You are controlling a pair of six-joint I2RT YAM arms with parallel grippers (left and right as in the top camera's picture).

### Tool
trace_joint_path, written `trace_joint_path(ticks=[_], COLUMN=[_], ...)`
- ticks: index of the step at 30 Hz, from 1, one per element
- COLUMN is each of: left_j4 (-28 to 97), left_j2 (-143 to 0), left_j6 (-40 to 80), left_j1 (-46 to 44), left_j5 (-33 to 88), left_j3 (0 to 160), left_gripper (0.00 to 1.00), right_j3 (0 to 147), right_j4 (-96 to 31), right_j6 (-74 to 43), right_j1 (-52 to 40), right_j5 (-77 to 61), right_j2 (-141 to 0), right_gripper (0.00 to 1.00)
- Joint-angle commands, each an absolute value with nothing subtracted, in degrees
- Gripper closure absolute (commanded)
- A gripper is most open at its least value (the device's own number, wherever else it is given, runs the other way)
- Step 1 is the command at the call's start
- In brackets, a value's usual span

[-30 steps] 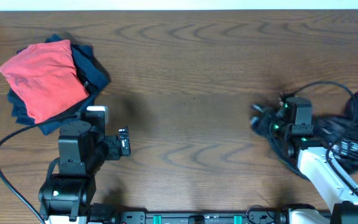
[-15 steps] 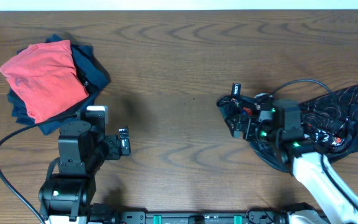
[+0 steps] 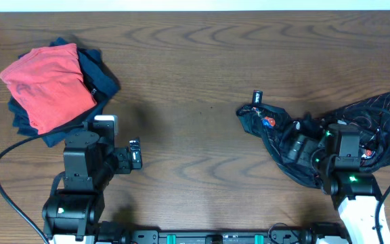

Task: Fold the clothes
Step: 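Lift and drag the black jersey toward the table center with right gripper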

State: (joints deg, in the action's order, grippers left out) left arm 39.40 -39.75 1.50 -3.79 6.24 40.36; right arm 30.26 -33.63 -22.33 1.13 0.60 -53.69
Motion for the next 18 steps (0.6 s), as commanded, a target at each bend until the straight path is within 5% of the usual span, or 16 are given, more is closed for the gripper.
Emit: trace_joint_path(ticks=[1,5,8,10,12,18], left_j4=[39.4,39.4,39.4,39.4,39.4,39.3], left_j2=[-39.6,-39.6,-39.6,-39.6,-39.6,-39.6], left_j6=[1.6,1.6,1.6,1.6,1.6,1.6], left_j1=[-3.5,-3.5,-3.5,-3.5,-3.5,-3.5], left_j5=[6.8,6.8,6.8,6.8,6.8,6.8], left_j3=[41.6,41.6,41.6,41.6,41.6,41.6], left_gripper=[0.02,0.02,0.02,0.02,0.02,0.02], right_j3=[30.3,30.2,30.2,30.2,30.2,32.4], right_j4=[-34.0,-30.7,-27.1,-24.9,-22.9,-13.8], right_j6=[-24.4,-25.7,-25.7,-25.7,-25.6,-19.6], right_j1=[2.5,2.9,2.9,2.9,2.9,2.9], right_j5=[8.4,8.5,7.2,5.3,2.4,-16.2], right_j2=[-57.3,-63.7,-68.6,-71.5,-73.5,-71.5], right_gripper=[0.17,0.21,0.33,0.54,0.99,0.99])
